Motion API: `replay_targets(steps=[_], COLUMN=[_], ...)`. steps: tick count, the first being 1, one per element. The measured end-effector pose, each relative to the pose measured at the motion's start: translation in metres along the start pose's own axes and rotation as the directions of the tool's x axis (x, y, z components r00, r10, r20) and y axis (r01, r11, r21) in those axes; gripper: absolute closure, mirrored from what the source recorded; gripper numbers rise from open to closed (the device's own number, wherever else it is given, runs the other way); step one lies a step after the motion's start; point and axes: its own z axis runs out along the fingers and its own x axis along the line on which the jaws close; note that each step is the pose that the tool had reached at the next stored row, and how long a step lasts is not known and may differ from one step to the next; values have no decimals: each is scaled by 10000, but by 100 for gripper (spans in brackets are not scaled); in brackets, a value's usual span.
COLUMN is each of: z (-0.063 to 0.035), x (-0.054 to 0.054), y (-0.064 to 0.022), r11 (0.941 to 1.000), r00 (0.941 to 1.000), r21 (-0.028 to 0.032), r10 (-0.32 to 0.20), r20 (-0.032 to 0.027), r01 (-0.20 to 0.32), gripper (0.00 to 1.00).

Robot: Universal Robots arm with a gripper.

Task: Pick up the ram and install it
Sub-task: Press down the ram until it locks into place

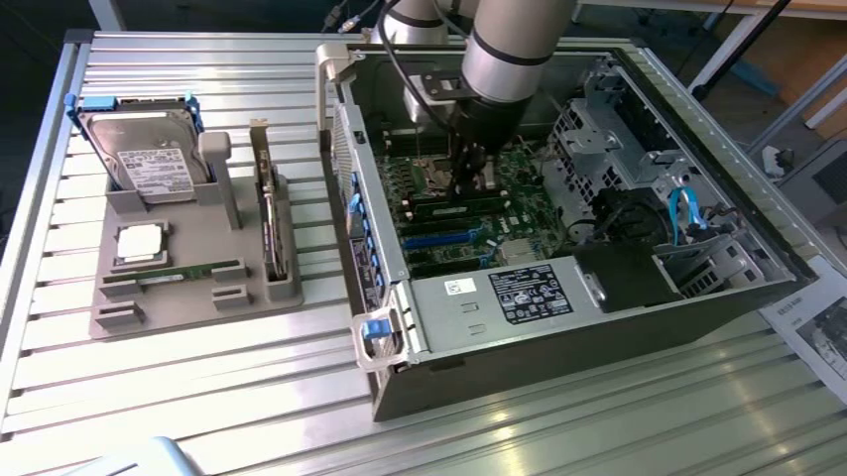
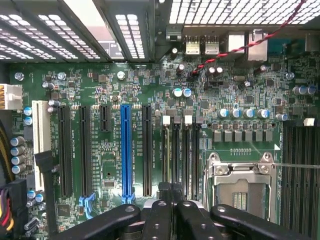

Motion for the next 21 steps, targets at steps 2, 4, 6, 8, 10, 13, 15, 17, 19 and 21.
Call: replay_targets(steps=[2, 4, 6, 8, 10, 13, 15, 17, 19, 21], z=[1, 0, 0, 0, -1, -1, -1, -3, -4, -4], x=[0, 0, 0, 0, 0, 1, 1, 1, 2, 2], y=[8, 16, 28, 37, 44, 63, 107, 177, 224, 282], r11=[10000, 10000, 10000, 10000, 10000, 10000, 9999, 9998, 9997, 9995], r00=[10000, 10000, 10000, 10000, 10000, 10000, 10000, 10000, 10000, 10000], r21=[11, 20, 39, 54, 68, 97, 146, 210, 252, 305], r10=[0, 0, 0, 3, 10, 20, 26, 30, 33, 36], r20=[1, 0, 1, 1, 1, 3, 8, 7, 7, 9], r01=[0, 0, 0, -3, -10, -20, -26, -30, -33, -36], gripper=[90, 90, 90, 90, 90, 90, 90, 90, 90, 90])
